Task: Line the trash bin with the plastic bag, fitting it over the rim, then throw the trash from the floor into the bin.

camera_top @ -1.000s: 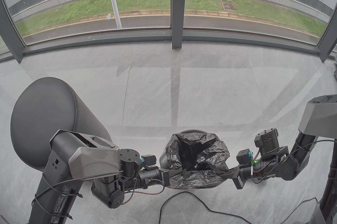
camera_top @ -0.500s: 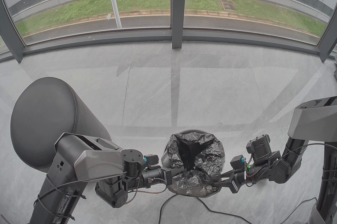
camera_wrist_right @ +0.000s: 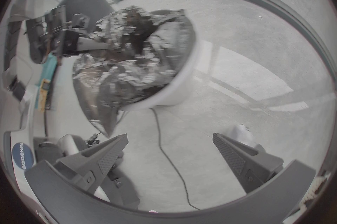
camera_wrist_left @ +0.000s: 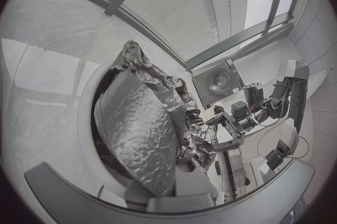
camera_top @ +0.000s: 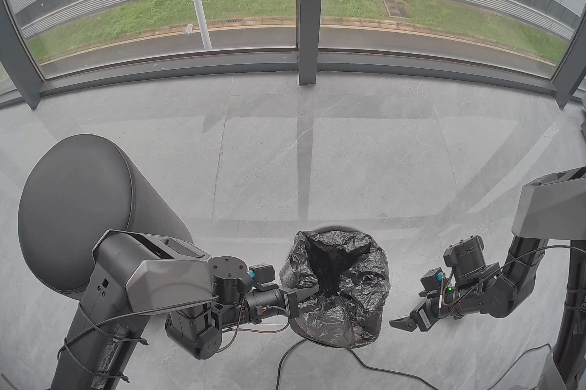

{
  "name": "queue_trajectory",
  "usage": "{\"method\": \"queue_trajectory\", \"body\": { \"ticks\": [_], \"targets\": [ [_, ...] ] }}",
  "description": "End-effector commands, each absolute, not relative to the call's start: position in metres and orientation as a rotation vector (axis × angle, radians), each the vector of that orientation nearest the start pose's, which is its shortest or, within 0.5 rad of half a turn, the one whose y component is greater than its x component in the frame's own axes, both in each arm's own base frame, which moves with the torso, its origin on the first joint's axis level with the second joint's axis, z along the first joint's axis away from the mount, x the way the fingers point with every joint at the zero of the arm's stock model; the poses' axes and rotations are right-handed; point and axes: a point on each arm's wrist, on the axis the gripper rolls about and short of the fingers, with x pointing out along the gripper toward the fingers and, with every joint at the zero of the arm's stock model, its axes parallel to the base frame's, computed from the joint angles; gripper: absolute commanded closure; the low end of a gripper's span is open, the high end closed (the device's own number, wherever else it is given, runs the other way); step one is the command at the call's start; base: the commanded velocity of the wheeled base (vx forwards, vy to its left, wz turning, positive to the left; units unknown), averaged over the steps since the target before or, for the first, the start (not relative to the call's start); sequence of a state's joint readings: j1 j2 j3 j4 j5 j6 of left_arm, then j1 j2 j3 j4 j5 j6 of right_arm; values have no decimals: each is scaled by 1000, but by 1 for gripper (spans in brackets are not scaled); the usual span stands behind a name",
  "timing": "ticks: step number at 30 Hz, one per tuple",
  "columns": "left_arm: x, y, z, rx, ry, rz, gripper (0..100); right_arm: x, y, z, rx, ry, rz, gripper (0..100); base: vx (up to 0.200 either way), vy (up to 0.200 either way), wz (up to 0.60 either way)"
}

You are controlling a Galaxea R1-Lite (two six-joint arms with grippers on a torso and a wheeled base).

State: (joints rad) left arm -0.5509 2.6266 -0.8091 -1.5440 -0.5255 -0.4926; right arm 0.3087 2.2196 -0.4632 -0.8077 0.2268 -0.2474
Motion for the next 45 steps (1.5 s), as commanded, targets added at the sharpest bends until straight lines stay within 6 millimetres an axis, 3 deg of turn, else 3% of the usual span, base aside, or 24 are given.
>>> {"method": "queue_trajectory", "body": {
  "ticks": [1, 6, 10, 14, 16, 21, 26, 29, 32, 37, 45],
  "targets": [
    [324, -212, -60, -438, 530, -981, 100, 273, 70, -21, -235, 883, 440, 0, 0, 0, 0],
    [323, -212, -60, -434, 533, -980, 100, 277, 72, -10, -188, 845, 421, 0, 0, 0, 0],
    [324, -213, -57, -436, 521, -984, 100, 278, 91, 13, -149, 746, 499, 0, 0, 0, 0],
    [324, -213, -57, -439, 522, -981, 100, 285, 111, 23, -128, 694, 514, 0, 0, 0, 0],
    [324, -213, -57, -439, 523, -983, 100, 288, 116, 23, -133, 686, 507, 0, 0, 0, 0],
    [323, -213, -57, -437, 525, -982, 100, 304, 137, 0, -162, 715, 431, 0, 0, 0, 0],
    [324, -214, -51, -439, 509, -989, 100, 305, 140, -15, -192, 749, 366, 0, 0, 0, 0],
    [324, -214, -49, -439, 504, -990, 100, 308, 141, -16, -187, 747, 368, 0, 0, 0, 0],
    [323, -214, -50, -438, 509, -990, 100, 323, 149, -15, -158, 704, 367, 0, 0, 0, 0],
    [323, -214, -51, -438, 509, -982, 100, 348, 163, 2, -132, 590, 375, 0, 0, 0, 0],
    [323, -214, -51, -438, 508, -978, 100, 350, 166, 5, -138, 571, 379, 0, 0, 0, 0]
  ]
}}
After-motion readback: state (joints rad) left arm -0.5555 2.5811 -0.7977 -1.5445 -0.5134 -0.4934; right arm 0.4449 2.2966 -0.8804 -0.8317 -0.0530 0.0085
